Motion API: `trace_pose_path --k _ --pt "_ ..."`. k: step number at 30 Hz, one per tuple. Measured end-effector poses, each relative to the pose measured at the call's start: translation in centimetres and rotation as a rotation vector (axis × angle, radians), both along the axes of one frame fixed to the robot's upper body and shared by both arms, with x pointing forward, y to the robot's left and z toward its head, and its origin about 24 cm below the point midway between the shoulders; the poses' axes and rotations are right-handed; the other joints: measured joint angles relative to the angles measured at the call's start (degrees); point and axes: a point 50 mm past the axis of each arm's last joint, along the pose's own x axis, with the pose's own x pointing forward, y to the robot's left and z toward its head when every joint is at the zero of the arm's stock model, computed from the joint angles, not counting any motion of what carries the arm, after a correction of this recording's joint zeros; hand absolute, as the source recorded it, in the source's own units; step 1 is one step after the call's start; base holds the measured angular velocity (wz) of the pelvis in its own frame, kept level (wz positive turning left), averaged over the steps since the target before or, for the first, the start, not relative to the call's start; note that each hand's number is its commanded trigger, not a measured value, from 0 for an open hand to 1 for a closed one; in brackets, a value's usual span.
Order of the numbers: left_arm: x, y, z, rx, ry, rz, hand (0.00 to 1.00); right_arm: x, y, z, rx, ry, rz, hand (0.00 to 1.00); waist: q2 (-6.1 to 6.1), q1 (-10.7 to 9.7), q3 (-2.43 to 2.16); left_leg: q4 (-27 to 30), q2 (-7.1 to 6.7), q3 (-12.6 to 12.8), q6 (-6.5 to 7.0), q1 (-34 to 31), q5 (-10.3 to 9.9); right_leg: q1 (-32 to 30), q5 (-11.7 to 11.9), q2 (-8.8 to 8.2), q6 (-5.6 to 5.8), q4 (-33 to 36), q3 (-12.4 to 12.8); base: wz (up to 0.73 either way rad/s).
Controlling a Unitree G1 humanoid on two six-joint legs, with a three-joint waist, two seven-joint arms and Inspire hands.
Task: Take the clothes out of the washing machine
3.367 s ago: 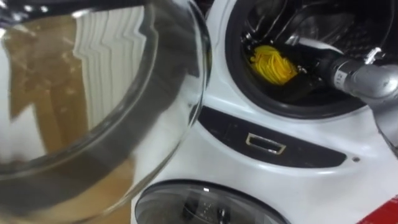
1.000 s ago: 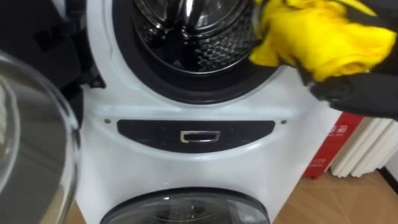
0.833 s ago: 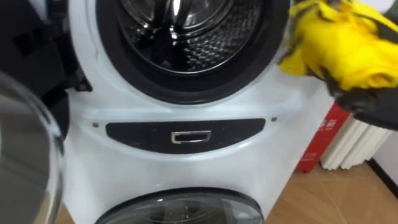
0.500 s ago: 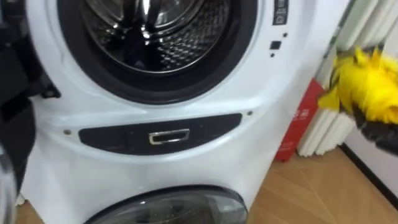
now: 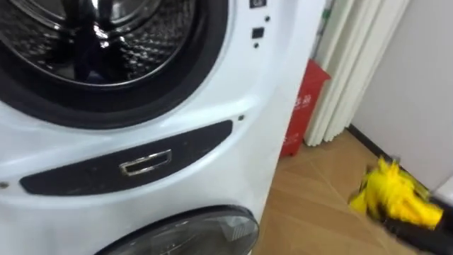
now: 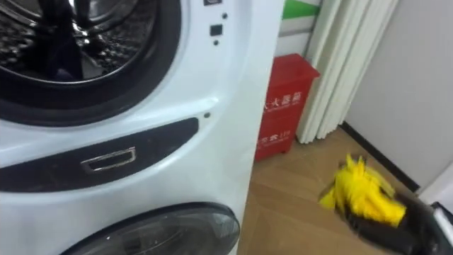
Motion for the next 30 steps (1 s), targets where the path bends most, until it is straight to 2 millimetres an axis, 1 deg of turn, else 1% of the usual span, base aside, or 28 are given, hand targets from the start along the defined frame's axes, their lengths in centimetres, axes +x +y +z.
trace_pose_path --k 1,3,4,6,7,8,9,10,11,12,13,15,16,17,18,19,20,21,22,23,24,25,26,27,30 --pt "0.3 -0.2 0.0 -0.004 -0.004 -0.012 0.0 -0.2 0.1 -0.5 0.001 0.023 0.0 1.0 0.32 -0.33 0.03 -0.01 -0.02 0.09 0.01 -0.34 0.01 -0.39 0.05 0.01 0.04 0.04 0.15 -0.18" --pt "1.3 -0.8 0.0 -0.025 -0.02 -0.046 0.0 -0.9 0.2 -1.9 0.003 0.093 -0.003 1.0 1.73 -1.09 0.04 -0.25 0.0 1.48 0.02 -1.39 0.01 -2.39 0.13 0.19 0.09 0.81 1.12 -0.3" --pt "1.5 -0.9 0.0 -0.031 -0.026 -0.046 0.0 -1.0 0.3 -2.2 0.007 0.105 -0.006 1.0 2.02 -1.38 -0.06 -0.26 0.03 1.91 0.02 -1.77 0.02 -3.05 0.13 0.23 0.09 1.02 1.11 -0.29" --pt "2.6 -1.5 0.0 -0.052 -0.045 -0.07 0.0 -0.8 0.4 -3.7 0.019 0.143 -0.033 1.0 3.35 -2.34 0.35 0.24 0.07 2.54 0.05 -3.17 0.02 -4.6 0.19 0.16 0.16 1.32 1.24 -0.17" --pt "2.9 -1.8 0.0 -0.065 -0.053 -0.074 0.0 -0.8 0.3 -4.1 0.021 0.161 -0.045 1.0 3.72 -2.68 0.25 0.28 0.06 2.58 0.06 -3.67 0.02 -5.12 0.21 0.14 0.2 1.4 1.22 -0.04" --pt "3.3 -2.2 0.0 -0.087 -0.063 -0.082 0.0 -0.8 0.4 -4.8 0.024 0.191 -0.06 1.0 4.34 -3.22 0.29 0.05 0.02 2.78 0.08 -4.19 0.02 -6.03 0.22 0.15 0.22 1.77 1.17 -0.1" --pt "3.8 -2.5 0.1 -0.096 -0.076 -0.095 0.0 -0.8 0.5 -5.3 0.028 0.213 -0.063 1.0 5.04 -3.3 0.33 -0.01 0.07 3.32 0.16 -4.71 0.07 -6.81 0.24 0.2 0.23 1.91 1.29 -0.11" --pt "3.9 -2.6 0.1 -0.098 -0.078 -0.104 0.0 -0.8 0.5 -5.5 0.03 0.218 -0.066 1.0 5.4 -3.42 0.45 -0.06 0.07 3.36 0.2 -4.85 0.1 -7.01 0.25 0.19 0.23 1.96 1.27 -0.12" --pt "4.3 -2.9 0.1 -0.104 -0.085 -0.12 0.0 -0.7 0.5 -5.8 0.035 0.231 -0.078 1.0 6.15 -3.57 0.45 -0.17 0.06 3.65 0.23 -5.12 0.13 -7.39 0.24 0.22 0.23 1.96 1.35 -0.07" --pt "4.4 -3.3 0.1 -0.114 -0.087 -0.13 0.0 -0.6 0.4 -6.0 0.032 0.238 -0.093 1.0 6.92 -3.56 0.34 -0.19 0.04 3.71 0.23 -5.73 0.13 -8.13 0.24 0.27 0.23 2.07 1.69 -0.11" --pt "4.5 -3.4 0.1 -0.119 -0.091 -0.133 0.0 -0.4 0.4 -6.1 0.031 0.238 -0.098 1.0 7.3 -3.6 0.43 -0.19 0.01 3.77 0.24 -6.03 0.14 -8.54 0.25 0.29 0.23 2.17 1.87 -0.12" --pt "4.7 -3.8 0.0 -0.14 -0.111 -0.118 0.0 0.4 0.3 -6.2 0.02 0.234 -0.119 1.0 8.45 -4.0 0.43 -0.13 -0.13 3.84 0.4 -7.68 0.33 -10.49 0.25 0.23 0.24 2.63 2.01 -0.05" --pt "4.8 -3.8 0.1 -0.141 -0.112 -0.12 0.0 0.6 0.3 -6.3 0.014 0.237 -0.119 1.0 8.63 -3.97 0.36 -0.12 -0.15 3.9 0.42 -8.0 0.4 -10.91 0.24 0.2 0.24 2.73 2.01 0.0" --pt "5.3 -3.9 0.2 -0.143 -0.124 -0.125 0.0 0.8 0.2 -6.5 0.011 0.243 -0.126 1.0 8.9 -3.9 0.36 0.05 -0.18 3.89 0.41 -8.65 0.56 -11.56 0.24 0.11 0.25 2.81 1.91 0.0" --pt "5.5 -4.0 0.2 -0.144 -0.13 -0.126 0.0 1.1 0.2 -6.7 0.014 0.248 -0.141 1.0 9.17 -3.71 0.46 0.36 -0.16 3.9 0.41 -9.26 0.58 -12.41 0.24 0.08 0.24 2.88 1.88 0.0" --pt "5.6 -4.0 0.3 -0.145 -0.133 -0.127 0.0 1.2 0.2 -6.8 0.019 0.25 -0.148 1.0 9.39 -3.69 0.43 0.49 -0.14 3.9 0.41 -9.64 0.58 -12.74 0.24 0.06 0.25 2.91 1.85 0.0" --pt "6.0 -4.1 0.3 -0.146 -0.141 -0.129 0.0 1.5 0.1 -6.9 0.024 0.249 -0.163 1.0 9.93 -3.6 0.69 0.65 -0.13 3.9 0.41 -10.15 0.58 -13.23 0.24 0.03 0.25 2.98 1.82 0.0" --pt "6.3 -4.2 0.4 -0.149 -0.148 -0.13 0.0 1.8 0.1 -6.9 0.023 0.247 -0.176 1.0 10.61 -3.47 0.69 0.83 -0.14 3.89 0.41 -10.83 0.58 -13.93 0.23 0.0 0.26 3.13 1.69 0.0" --pt "6.4 -4.3 0.4 -0.153 -0.153 -0.124 0.0 1.9 0.1 -6.8 0.025 0.244 -0.183 1.0 10.95 -3.45 0.74 0.93 -0.14 3.89 0.41 -11.13 0.59 -14.22 0.23 -0.04 0.26 3.2 1.61 -0.03" --pt "6.6 -4.4 0.5 -0.16 -0.159 -0.116 0.0 2.2 0.0 -6.8 0.022 0.241 -0.195 1.0 11.64 -3.3 0.63 0.94 -0.14 3.9 0.41 -11.69 0.59 -14.97 0.22 -0.12 0.26 3.48 0.82 -0.08" --pt "6.8 -4.4 0.5 -0.16 -0.161 -0.117 0.0 2.7 0.0 -6.7 0.017 0.236 -0.203 1.0 12.29 -3.23 0.78 0.95 -0.14 3.89 0.41 -12.2 0.61 -15.46 0.22 -0.27 0.26 4.09 -0.48 -0.07" --pt "6.8 -4.4 0.5 -0.16 -0.162 -0.118 0.0 2.9 0.0 -6.6 0.015 0.232 -0.208 1.0 12.6 -3.25 0.76 0.95 -0.17 3.88 0.43 -12.6 0.68 -15.94 0.22 -0.47 0.25 4.23 -1.55 0.0" --pt "7.2 -4.4 0.6 -0.158 -0.167 -0.12 0.0 3.1 0.0 -6.6 0.008 0.225 -0.218 1.0 13.06 -3.25 0.93 0.85 -0.33 3.87 0.43 -13.14 1.04 -16.69 0.22 -0.82 0.24 4.73 -2.78 0.07" --pt "7.4 -4.4 0.7 -0.156 -0.167 -0.121 0.0 3.0 -0.1 -6.7 0.006 0.228 -0.224 1.0 13.32 -3.22 0.93 0.79 -0.46 3.79 0.41 -13.62 1.4 -17.27 0.22 -1.09 0.23 4.98 -3.61 0.08" --pt "7.6 -4.7 0.6 -0.172 -0.169 -0.095 0.0 2.7 0.0 -7.3 0.008 0.259 -0.234 1.0 13.94 -3.15 1.26 0.8 -0.45 3.77 0.47 -14.27 1.46 -18.04 0.21 -1.1 0.11 5.12 -3.75 0.02"
